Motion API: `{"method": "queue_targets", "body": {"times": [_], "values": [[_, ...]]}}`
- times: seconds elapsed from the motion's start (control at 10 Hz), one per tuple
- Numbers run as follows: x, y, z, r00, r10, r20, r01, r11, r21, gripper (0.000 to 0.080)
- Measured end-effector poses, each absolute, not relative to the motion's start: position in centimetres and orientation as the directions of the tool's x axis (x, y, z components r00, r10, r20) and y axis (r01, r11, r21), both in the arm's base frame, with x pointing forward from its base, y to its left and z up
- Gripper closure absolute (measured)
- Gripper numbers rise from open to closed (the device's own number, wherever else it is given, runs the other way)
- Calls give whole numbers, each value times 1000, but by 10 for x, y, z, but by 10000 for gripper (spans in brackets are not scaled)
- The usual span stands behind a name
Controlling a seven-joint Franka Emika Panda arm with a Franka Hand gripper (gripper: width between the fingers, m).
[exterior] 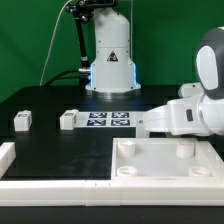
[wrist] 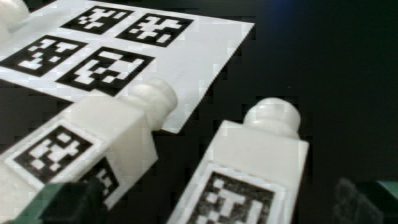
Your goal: Assemble one leg
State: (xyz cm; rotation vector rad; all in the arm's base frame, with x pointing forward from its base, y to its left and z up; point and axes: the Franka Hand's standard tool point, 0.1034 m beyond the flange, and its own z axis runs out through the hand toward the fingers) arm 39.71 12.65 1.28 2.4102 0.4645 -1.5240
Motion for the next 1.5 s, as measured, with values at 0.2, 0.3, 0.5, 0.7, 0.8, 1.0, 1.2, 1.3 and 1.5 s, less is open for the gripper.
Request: {"method": "queue_targets", "body": {"times": [0.2,0.3,0.5,0.7,0.8,1.0,1.2,1.3,1.5], "values": [[402,129,7,426,186,-886,411,-912,6,172],[401,129,7,426,186,-885,412,-911,6,172],[401,129,7,425,187,-886,412,-911,6,512],[401,130,6,425,187,-886,413,-911,6,509],[401,130,6,425,187,-886,413,-911,6,509],[401,130,7,424,189,-886,414,-910,4,509],[406,131,25,423,189,-886,421,-907,7,509],[408,133,41,440,149,-886,410,-911,51,509],[410,130,77,481,93,-872,391,-913,118,509]]}}
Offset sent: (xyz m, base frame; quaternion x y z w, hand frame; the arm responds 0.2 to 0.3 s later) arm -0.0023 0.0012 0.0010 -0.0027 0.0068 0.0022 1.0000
